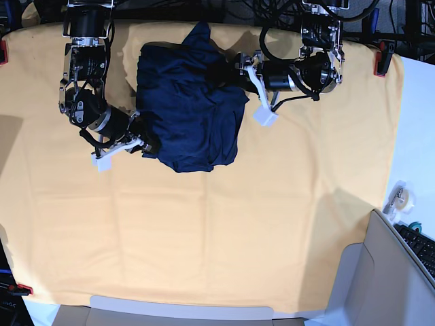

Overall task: Fold the T-shirt properly
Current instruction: 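Push the left gripper against the shirt's opposite side to square it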

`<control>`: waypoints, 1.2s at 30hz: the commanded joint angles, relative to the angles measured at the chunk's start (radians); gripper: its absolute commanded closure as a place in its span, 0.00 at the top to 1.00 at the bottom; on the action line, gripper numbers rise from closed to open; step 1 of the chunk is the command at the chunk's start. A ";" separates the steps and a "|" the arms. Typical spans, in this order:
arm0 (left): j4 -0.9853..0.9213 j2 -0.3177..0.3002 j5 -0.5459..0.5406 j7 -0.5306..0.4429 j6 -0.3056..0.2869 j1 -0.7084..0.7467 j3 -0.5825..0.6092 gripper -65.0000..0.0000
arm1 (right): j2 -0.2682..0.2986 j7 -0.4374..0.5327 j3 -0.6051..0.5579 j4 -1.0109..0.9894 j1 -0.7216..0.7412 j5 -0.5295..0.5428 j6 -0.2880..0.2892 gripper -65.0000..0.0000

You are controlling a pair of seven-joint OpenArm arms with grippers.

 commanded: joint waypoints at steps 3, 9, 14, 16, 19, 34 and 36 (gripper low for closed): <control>0.015 -0.028 -0.022 0.009 -0.001 -0.009 0.003 0.52 | 0.008 0.011 0.004 0.021 0.019 0.020 0.010 0.00; 0.015 -0.094 -0.026 0.009 -0.007 -0.009 -0.041 0.52 | 0.008 0.012 0.004 0.021 0.017 0.020 0.010 0.00; 0.015 -0.107 -0.026 0.009 -0.009 -0.003 -0.069 0.53 | 0.008 0.012 0.005 0.021 0.017 0.020 0.010 0.00; 0.015 -0.107 -0.026 0.009 -0.009 -0.001 -0.070 0.53 | 0.008 0.012 0.005 0.021 0.017 0.020 0.010 0.00; 0.015 -0.105 -0.026 0.009 -0.010 -0.001 -0.072 0.56 | 0.008 0.012 0.005 0.021 0.017 0.020 0.010 0.00; -0.143 -0.068 -0.026 0.009 -0.010 -0.012 -0.064 0.62 | 0.011 0.011 0.005 0.021 0.014 0.020 0.010 0.00; -0.143 -0.054 -0.026 0.009 -0.007 -0.035 -0.043 0.62 | 0.009 0.011 0.005 0.021 0.014 0.020 0.010 0.00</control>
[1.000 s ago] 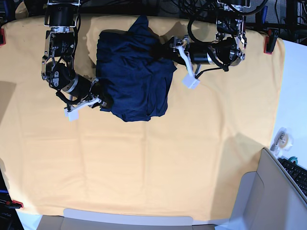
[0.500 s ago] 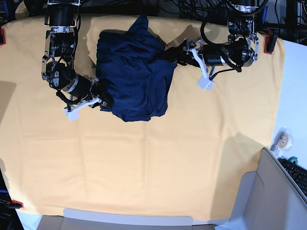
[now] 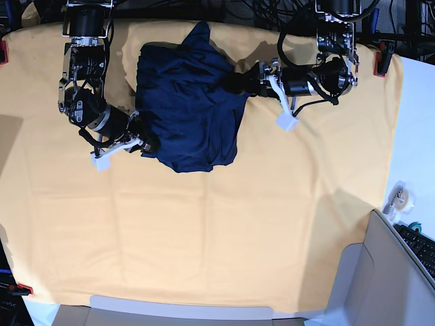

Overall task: Fold the T-shirt properly
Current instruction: 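Push the left gripper against the shirt's opposite side to square it, then grasp the shirt's sides with both grippers and tug them outward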

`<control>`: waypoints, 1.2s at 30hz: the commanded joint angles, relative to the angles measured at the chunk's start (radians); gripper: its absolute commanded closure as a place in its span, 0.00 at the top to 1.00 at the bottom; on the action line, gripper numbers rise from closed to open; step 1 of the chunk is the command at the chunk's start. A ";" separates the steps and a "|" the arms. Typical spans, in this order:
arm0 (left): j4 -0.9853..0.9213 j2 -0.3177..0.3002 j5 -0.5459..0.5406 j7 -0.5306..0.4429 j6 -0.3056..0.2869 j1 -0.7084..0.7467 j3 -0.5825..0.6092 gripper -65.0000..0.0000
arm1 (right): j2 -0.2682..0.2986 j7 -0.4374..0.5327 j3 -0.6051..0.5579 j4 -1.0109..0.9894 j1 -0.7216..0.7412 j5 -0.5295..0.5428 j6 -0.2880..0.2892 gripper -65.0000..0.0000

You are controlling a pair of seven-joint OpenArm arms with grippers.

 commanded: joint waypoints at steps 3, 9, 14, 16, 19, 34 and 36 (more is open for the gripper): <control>-0.003 0.006 0.032 0.021 0.015 -0.011 0.057 0.62 | 0.008 0.007 0.004 0.021 0.017 0.020 0.010 0.00; -0.003 0.002 0.035 0.021 0.016 -0.013 0.146 0.62 | 0.011 0.007 0.004 0.033 0.019 0.022 0.010 0.00; -0.001 -0.014 0.037 0.021 0.018 -0.011 0.155 0.62 | 0.011 0.007 0.004 0.048 0.023 0.020 0.010 0.00; -0.001 -0.014 0.037 0.021 0.018 -0.011 0.156 0.62 | 0.011 0.007 0.004 0.048 0.023 0.020 0.010 0.00; 0.000 -0.023 0.038 0.021 0.018 -0.018 0.210 0.61 | 0.011 0.009 0.006 0.048 0.023 0.020 0.010 0.00; 0.052 -0.097 0.172 0.021 0.016 -0.133 0.281 0.00 | 0.036 0.006 0.004 0.171 0.008 0.019 0.010 0.00; 0.058 -0.126 0.198 0.021 0.016 -0.168 0.284 0.00 | 0.048 0.006 0.006 0.188 -0.010 0.019 0.010 0.00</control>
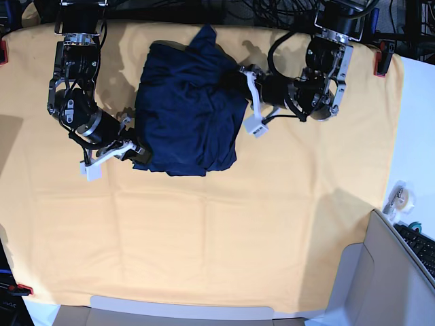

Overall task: Fold the T-shirt properly
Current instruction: 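Grasp the shirt's sides with both grippers and tug them outward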

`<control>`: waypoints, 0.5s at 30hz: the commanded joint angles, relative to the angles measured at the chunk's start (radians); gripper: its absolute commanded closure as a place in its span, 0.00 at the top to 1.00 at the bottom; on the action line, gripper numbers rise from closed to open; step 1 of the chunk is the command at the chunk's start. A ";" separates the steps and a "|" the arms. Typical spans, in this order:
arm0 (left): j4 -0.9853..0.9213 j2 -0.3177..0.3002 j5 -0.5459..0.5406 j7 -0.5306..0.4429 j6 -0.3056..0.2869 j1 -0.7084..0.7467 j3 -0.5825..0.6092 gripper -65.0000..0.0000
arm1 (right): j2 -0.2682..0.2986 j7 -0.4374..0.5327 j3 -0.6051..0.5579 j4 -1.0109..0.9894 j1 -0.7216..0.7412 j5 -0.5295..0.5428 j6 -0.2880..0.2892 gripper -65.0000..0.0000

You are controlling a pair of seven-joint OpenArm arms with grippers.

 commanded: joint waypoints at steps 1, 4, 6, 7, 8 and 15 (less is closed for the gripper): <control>0.012 -0.034 0.034 0.011 0.006 -0.040 -0.005 0.00 | 0.016 0.011 0.003 0.030 0.001 0.023 0.013 0.00; 0.003 -0.061 0.071 0.011 0.006 -0.101 -0.002 0.00 | 0.042 0.011 0.003 0.053 -0.036 0.023 0.013 0.00; 0.003 -0.068 0.112 0.011 0.006 -0.146 0.000 0.00 | 0.056 0.012 0.003 0.075 -0.068 0.023 0.013 0.00; 0.003 -0.069 0.133 0.011 0.006 -0.167 0.009 0.00 | 0.058 0.012 0.003 0.089 -0.086 0.023 0.013 0.00; 0.003 -0.069 0.155 0.011 0.006 -0.189 0.032 0.00 | 0.058 0.012 0.003 0.099 -0.106 0.023 0.013 0.00; -0.069 -0.037 0.253 -0.032 0.003 -0.301 0.213 0.00 | 0.053 0.014 0.004 0.187 -0.244 0.023 0.013 0.00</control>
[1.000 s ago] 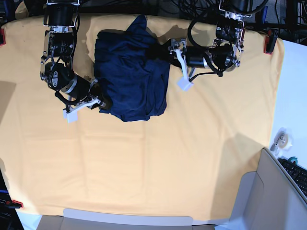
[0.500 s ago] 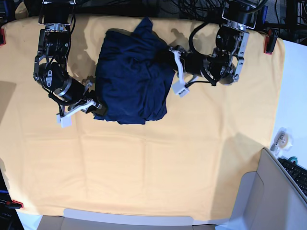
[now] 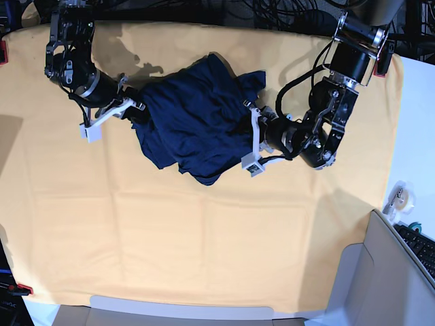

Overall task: Fold the T-shirt properly
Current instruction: 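Grasp the shirt's sides with both grippers and tug them outward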

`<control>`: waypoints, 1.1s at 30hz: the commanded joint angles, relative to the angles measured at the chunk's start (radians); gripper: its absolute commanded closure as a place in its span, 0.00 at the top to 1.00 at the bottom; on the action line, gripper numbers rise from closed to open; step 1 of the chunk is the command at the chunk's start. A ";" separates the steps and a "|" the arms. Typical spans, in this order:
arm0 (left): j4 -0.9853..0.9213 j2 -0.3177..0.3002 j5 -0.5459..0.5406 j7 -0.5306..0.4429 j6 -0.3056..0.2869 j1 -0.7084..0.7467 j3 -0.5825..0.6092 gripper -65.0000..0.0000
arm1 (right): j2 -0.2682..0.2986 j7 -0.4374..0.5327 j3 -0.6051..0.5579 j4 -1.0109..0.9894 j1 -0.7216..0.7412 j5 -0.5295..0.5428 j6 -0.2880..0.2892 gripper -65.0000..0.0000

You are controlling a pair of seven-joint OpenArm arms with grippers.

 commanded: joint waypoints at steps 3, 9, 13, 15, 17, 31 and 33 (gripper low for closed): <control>-0.050 0.018 0.030 -0.049 0.000 -0.047 0.058 0.00 | 0.013 0.012 0.007 0.054 -0.043 0.021 0.014 0.00; -0.122 0.027 0.038 -0.136 0.000 -0.114 0.158 0.00 | 0.010 0.009 0.065 0.109 -0.128 0.021 0.014 0.00; -0.159 0.027 0.038 -0.164 0.000 -0.171 0.186 0.00 | 0.010 0.009 0.060 0.131 -0.155 0.021 0.014 0.00; -0.185 0.027 0.038 -0.173 -0.001 -0.194 0.186 0.00 | 0.009 0.007 0.056 0.131 -0.168 0.021 0.014 0.00; -0.210 0.027 0.038 -0.185 -0.001 -0.216 0.186 0.00 | 0.009 0.007 0.054 0.131 -0.169 0.021 0.014 0.00; -0.244 -0.020 0.070 -0.184 0.000 -0.252 0.177 0.05 | -0.019 0.012 0.054 0.129 -0.112 0.016 0.014 0.02; -0.213 -0.023 0.070 -0.176 0.002 -0.246 0.175 0.17 | -0.019 0.012 0.054 0.129 -0.103 -0.008 0.014 0.12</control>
